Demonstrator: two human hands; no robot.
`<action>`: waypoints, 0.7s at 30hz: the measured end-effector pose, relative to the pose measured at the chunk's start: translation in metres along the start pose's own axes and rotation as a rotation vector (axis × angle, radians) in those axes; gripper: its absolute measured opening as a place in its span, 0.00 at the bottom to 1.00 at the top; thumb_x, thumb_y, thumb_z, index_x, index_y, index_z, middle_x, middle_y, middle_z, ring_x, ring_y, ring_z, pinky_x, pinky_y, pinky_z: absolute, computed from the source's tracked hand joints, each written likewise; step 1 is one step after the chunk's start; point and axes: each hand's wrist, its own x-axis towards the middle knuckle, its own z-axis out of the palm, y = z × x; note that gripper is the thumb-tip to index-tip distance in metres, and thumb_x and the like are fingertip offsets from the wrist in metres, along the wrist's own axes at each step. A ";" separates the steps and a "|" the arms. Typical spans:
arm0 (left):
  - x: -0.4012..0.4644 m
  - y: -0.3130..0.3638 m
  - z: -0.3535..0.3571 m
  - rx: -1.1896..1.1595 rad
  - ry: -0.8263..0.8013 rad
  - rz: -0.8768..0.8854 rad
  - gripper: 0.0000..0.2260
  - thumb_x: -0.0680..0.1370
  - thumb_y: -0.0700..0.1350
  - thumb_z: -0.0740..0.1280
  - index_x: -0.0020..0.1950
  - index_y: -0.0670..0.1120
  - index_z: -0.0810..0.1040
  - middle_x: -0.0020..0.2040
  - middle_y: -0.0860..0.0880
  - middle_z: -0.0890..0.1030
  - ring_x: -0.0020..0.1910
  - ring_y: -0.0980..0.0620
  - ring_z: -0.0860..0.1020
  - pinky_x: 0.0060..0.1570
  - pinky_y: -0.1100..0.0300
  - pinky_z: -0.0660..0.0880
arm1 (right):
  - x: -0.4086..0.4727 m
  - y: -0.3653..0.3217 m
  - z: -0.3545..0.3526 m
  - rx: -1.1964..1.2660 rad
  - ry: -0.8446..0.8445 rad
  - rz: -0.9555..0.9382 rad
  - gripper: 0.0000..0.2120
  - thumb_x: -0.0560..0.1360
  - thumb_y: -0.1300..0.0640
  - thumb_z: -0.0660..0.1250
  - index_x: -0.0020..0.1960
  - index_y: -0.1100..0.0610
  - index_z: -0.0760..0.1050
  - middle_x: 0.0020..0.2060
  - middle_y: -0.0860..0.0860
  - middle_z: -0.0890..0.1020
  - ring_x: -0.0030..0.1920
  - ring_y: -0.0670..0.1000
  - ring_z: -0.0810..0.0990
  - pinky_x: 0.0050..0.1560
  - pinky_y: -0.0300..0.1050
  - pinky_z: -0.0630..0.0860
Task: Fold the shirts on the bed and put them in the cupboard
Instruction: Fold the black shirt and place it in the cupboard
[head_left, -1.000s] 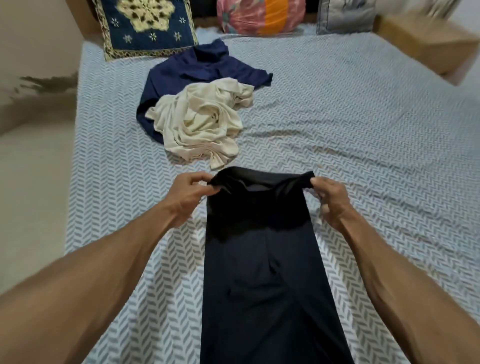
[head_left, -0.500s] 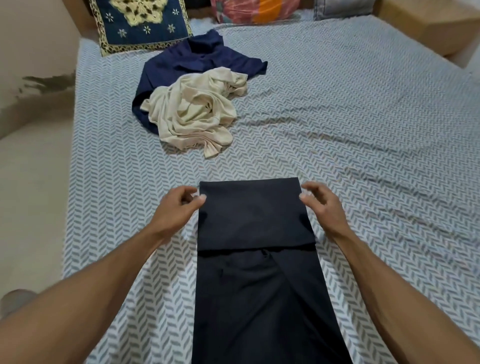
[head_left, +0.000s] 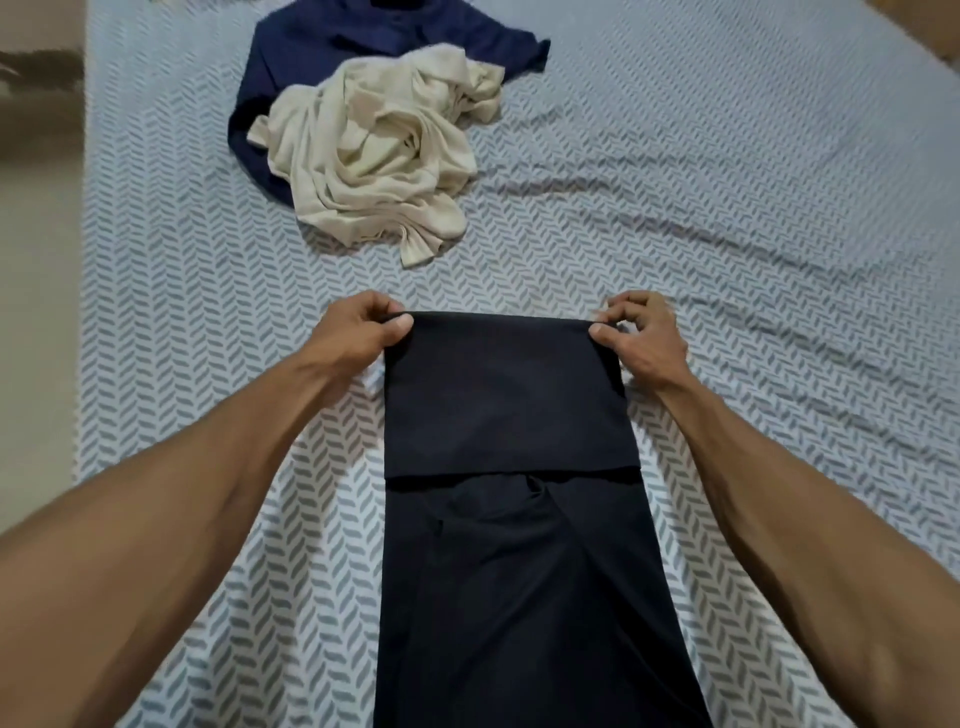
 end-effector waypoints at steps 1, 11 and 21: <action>-0.012 0.007 -0.005 -0.030 0.002 0.012 0.06 0.80 0.39 0.70 0.44 0.47 0.77 0.37 0.50 0.78 0.37 0.53 0.75 0.41 0.63 0.74 | -0.002 -0.008 -0.006 0.078 -0.024 -0.003 0.05 0.68 0.52 0.76 0.37 0.47 0.81 0.49 0.41 0.80 0.54 0.44 0.79 0.59 0.48 0.73; -0.151 0.043 -0.035 0.150 -0.056 0.192 0.10 0.73 0.38 0.75 0.50 0.51 0.82 0.44 0.51 0.86 0.43 0.55 0.83 0.48 0.55 0.79 | -0.120 -0.068 -0.072 0.126 -0.110 -0.033 0.11 0.74 0.67 0.75 0.48 0.52 0.80 0.45 0.48 0.85 0.47 0.44 0.83 0.52 0.43 0.79; -0.284 0.019 -0.022 0.596 -0.180 0.480 0.08 0.69 0.40 0.80 0.42 0.51 0.86 0.38 0.59 0.82 0.38 0.65 0.77 0.42 0.74 0.70 | -0.283 -0.031 -0.126 -0.387 -0.121 -0.351 0.11 0.68 0.60 0.81 0.43 0.46 0.83 0.40 0.38 0.82 0.46 0.40 0.78 0.60 0.44 0.72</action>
